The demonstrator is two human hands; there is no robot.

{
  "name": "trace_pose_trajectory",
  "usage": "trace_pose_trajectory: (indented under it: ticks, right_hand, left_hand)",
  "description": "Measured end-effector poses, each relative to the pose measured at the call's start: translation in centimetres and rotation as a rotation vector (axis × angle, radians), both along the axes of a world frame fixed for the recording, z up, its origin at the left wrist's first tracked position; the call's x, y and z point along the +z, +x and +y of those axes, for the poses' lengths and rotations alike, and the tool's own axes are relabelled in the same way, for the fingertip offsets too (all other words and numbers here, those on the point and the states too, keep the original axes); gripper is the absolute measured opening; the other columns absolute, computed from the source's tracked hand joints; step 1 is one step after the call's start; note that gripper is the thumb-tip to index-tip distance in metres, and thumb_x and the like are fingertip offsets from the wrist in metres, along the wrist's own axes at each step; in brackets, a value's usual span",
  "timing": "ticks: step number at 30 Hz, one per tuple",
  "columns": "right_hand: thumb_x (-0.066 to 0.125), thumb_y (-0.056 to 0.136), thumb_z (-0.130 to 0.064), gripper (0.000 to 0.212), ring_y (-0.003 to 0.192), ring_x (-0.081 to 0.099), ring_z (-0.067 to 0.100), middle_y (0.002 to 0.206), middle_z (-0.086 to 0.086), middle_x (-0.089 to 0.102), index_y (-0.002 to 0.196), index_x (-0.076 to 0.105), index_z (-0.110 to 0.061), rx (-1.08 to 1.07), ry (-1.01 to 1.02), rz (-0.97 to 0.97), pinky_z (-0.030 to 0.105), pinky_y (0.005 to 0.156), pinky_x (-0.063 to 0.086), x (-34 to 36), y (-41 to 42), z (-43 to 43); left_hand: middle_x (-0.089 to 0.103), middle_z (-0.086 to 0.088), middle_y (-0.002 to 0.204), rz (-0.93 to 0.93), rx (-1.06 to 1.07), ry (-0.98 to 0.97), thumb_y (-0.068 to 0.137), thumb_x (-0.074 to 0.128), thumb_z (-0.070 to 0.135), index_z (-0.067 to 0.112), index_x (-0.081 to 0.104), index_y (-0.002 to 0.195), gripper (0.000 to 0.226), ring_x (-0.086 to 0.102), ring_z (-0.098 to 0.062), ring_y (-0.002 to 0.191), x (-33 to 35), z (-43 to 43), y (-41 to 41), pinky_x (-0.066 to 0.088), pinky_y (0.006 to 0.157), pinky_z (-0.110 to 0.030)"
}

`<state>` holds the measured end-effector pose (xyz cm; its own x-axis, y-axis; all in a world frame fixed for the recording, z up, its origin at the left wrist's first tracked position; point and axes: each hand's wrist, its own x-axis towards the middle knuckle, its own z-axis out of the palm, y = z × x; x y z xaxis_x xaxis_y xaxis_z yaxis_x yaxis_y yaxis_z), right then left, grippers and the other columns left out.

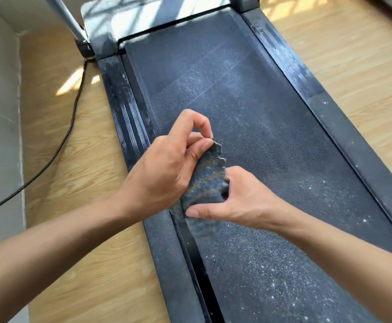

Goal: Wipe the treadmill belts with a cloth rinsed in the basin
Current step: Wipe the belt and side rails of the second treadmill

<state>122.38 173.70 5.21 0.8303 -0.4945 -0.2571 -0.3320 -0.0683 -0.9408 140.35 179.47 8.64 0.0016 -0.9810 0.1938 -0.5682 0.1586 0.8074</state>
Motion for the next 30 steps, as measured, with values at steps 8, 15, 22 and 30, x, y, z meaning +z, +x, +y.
trace_pose_trajectory:
  ticks: [8, 15, 22, 30]
  right_hand:
    - [0.078, 0.093, -0.043, 0.048, 0.05, 0.039, 0.011, 0.059, -0.006, 0.041, 0.081, 0.052, -0.004, 0.108, 0.043, 0.295, 0.03, 0.05, 0.037, 0.1, -1.3, 0.0]
    - [0.074, 0.096, -0.019, 0.017, 0.061, 0.059, 0.005, 0.078, -0.002, 0.07, 0.105, 0.078, -0.006, 0.031, 0.473, 0.071, 0.015, 0.057, 0.045, 0.9, -2.1, 0.1]
    - [0.074, 0.085, -0.015, 0.016, 0.066, 0.07, 0.019, 0.087, 0.012, 0.074, 0.1, 0.08, -0.012, -0.279, 0.775, -0.107, 0.024, 0.056, 0.055, 1.9, -2.7, -0.7]
    - [0.063, 0.087, -0.023, 0.039, 0.082, 0.068, 0.024, 0.112, 0.019, 0.071, 0.119, 0.077, -0.004, -0.339, 1.065, -0.18, 0.03, 0.07, 0.058, 1.6, -3.3, -1.4]
  left_hand:
    - [0.043, 0.009, 0.054, -0.674, -0.002, 0.038, 0.102, 0.036, 0.064, 0.027, 0.035, 0.104, 0.037, 0.051, -0.031, 0.049, -2.6, -0.1, 4.1, 0.032, 0.052, -0.03]
    - [0.064, 0.006, 0.061, -0.11, 0.209, 0.277, 0.11, 0.05, 0.036, 0.023, 0.058, 0.093, 0.022, 0.055, -0.008, 0.048, -6.5, 1.0, 4.9, 0.042, 0.055, -0.026]
    - [0.077, 0.0, 0.107, 0.458, -0.087, 0.964, 0.08, 0.059, 0.016, 0.022, 0.066, 0.125, 0.046, 0.069, -0.007, 0.1, -7.6, 5.3, 0.7, 0.051, 0.094, -0.03]
    - [0.06, -0.001, 0.15, 1.073, -0.076, 0.699, 0.089, 0.079, 0.037, 0.016, 0.055, 0.147, 0.065, 0.053, -0.019, 0.143, -5.2, 3.6, -2.3, 0.041, 0.119, -0.038]
